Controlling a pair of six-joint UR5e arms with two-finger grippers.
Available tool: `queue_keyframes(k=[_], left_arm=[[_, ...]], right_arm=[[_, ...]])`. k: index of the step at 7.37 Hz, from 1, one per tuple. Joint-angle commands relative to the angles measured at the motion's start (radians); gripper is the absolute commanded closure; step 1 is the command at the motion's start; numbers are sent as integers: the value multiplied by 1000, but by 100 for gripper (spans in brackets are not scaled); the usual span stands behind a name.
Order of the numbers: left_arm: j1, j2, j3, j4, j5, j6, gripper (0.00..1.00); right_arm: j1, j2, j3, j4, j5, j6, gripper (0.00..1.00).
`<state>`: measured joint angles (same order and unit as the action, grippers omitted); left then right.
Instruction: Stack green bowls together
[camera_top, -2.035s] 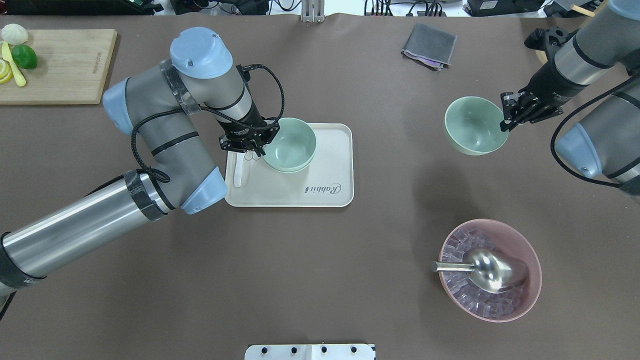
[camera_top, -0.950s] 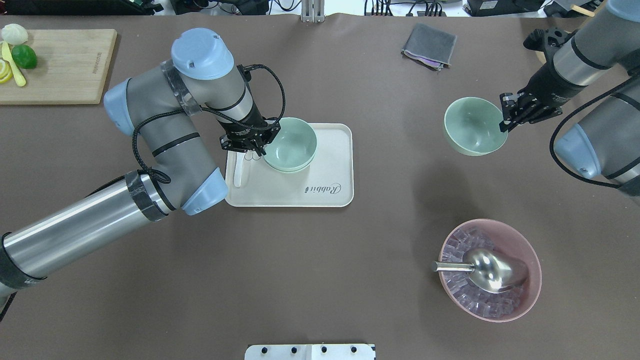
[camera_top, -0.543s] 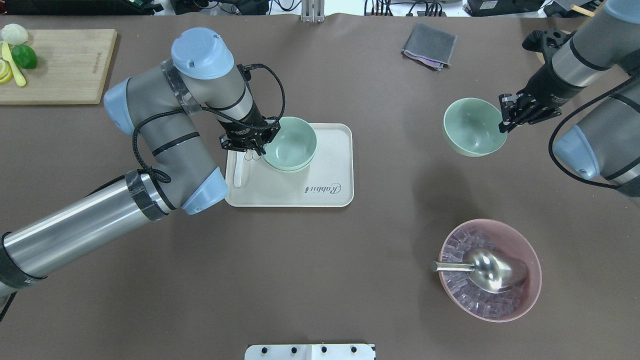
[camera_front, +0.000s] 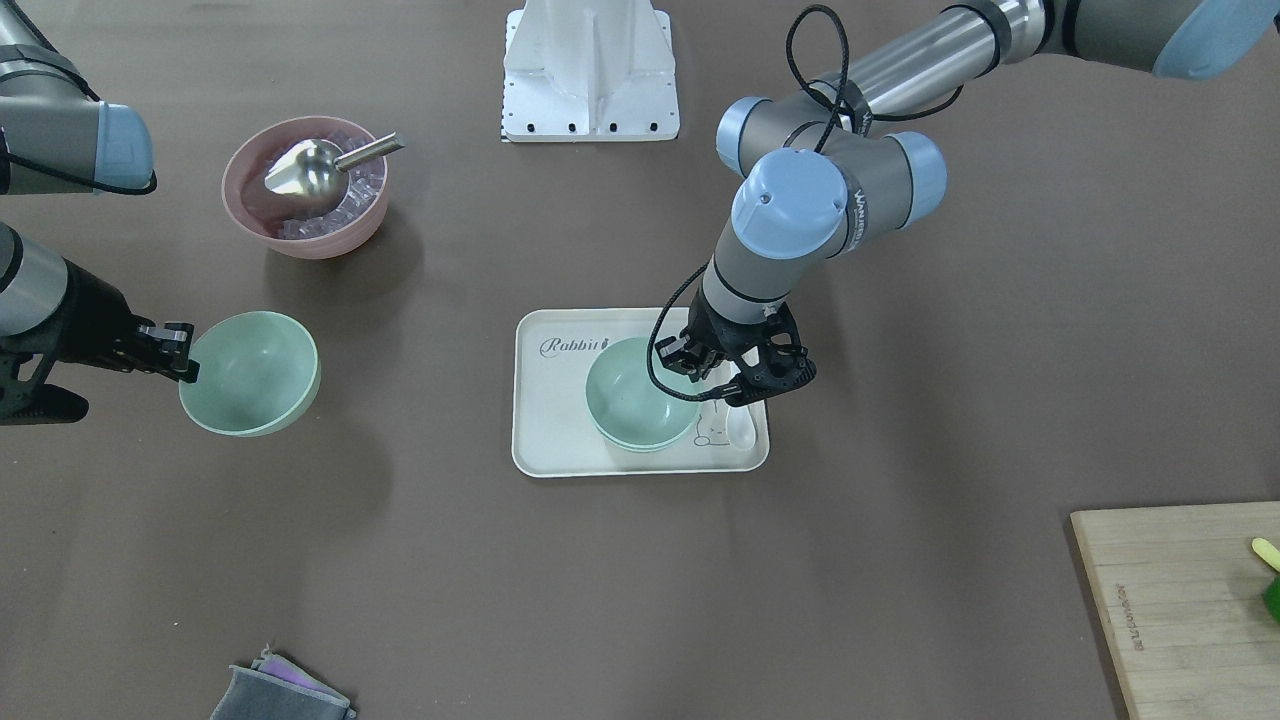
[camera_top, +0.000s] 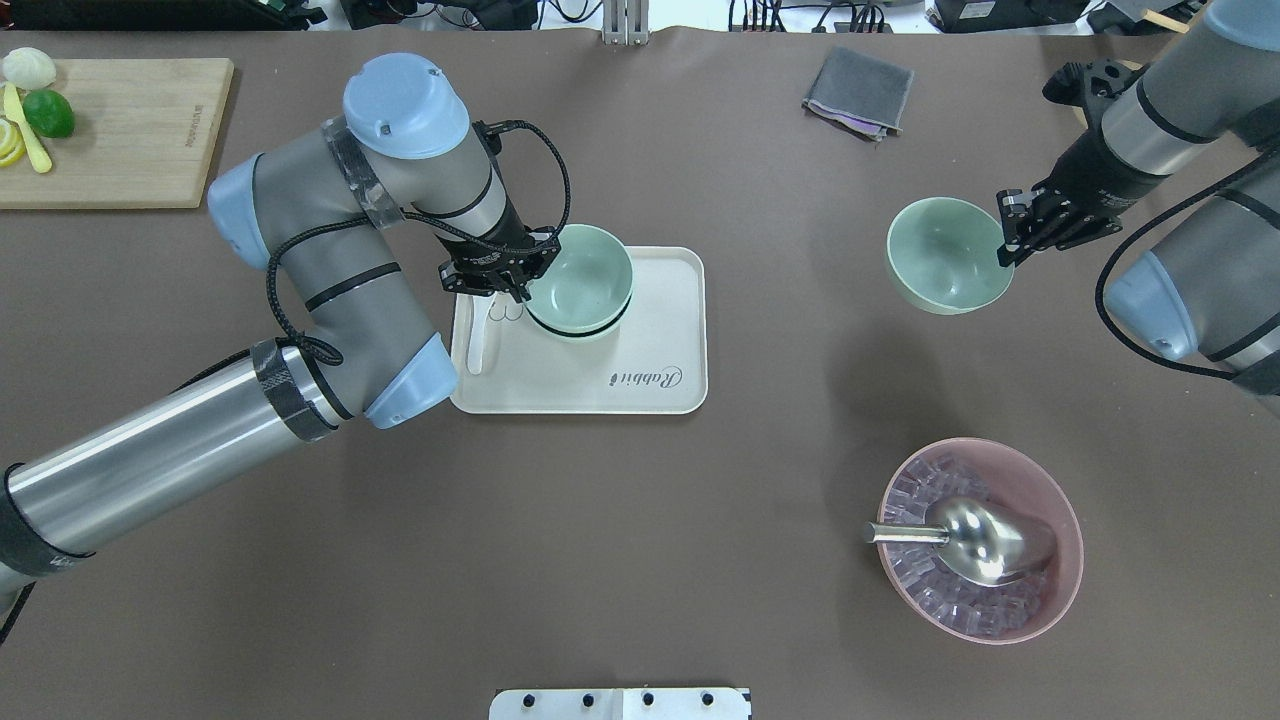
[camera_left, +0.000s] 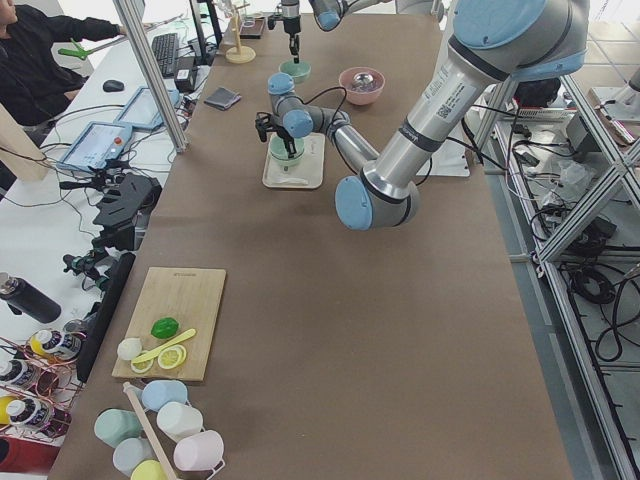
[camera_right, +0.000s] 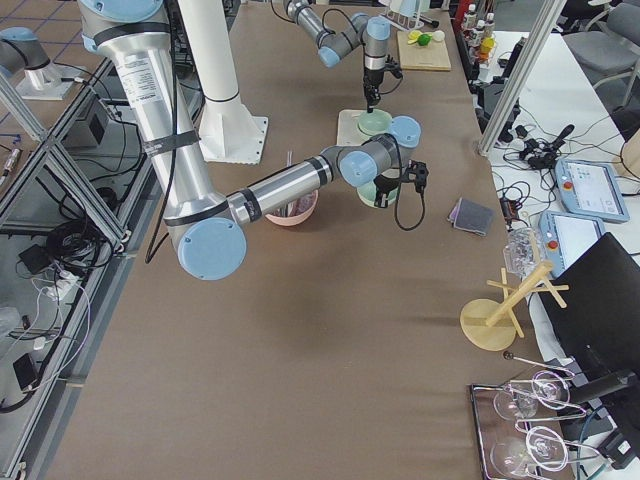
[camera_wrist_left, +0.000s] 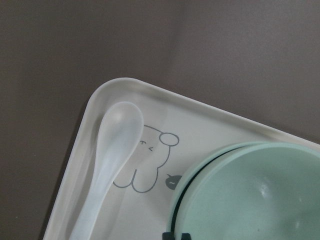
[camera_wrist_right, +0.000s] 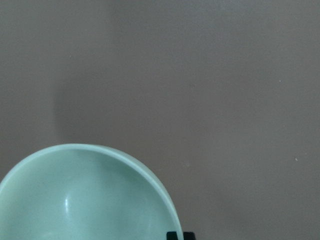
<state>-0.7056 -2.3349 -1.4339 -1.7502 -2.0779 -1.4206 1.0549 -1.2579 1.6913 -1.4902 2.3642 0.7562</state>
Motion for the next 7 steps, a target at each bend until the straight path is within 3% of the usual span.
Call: queue_keyframes(k=[1,7], left_arm=[[1,-1,0,-2,18,-1,100],[2,5,7,-20,18,-1,100]], right_arm=[[-1,0,-1,1,0,0,100],[-3,0,-1,-1,0,0,100]])
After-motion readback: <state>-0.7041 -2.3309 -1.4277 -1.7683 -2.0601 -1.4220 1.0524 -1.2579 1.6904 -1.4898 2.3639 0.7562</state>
